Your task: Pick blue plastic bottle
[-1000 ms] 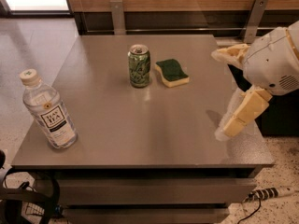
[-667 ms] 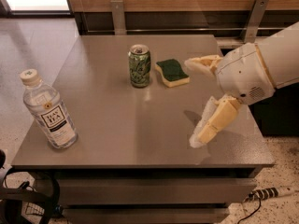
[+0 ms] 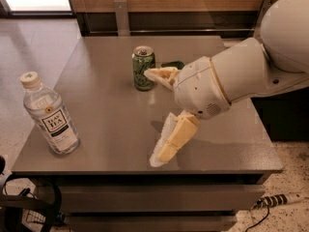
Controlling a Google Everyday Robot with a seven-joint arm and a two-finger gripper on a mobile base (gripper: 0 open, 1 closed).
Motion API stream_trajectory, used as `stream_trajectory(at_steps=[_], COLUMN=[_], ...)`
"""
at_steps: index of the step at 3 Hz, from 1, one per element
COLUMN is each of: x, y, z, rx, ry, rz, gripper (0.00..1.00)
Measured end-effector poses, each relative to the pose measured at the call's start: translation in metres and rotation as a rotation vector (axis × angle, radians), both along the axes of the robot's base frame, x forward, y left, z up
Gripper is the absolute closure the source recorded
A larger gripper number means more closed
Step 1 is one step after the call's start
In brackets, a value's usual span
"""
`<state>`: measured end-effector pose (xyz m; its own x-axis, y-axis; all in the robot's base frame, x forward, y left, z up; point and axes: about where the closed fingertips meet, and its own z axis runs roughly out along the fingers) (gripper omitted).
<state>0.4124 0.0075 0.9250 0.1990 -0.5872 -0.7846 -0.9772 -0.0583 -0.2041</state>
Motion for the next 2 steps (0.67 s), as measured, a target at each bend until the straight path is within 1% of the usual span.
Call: stream_trajectory(at_steps=[1,2], x=[0.002,0.015], y=[0.002,0.017], z=[-0.002,-0.013], rx=[0.005,0.081], ry=[0.007,0.038], rz=[-0.005,-0.036], gripper=[0.0,0.0])
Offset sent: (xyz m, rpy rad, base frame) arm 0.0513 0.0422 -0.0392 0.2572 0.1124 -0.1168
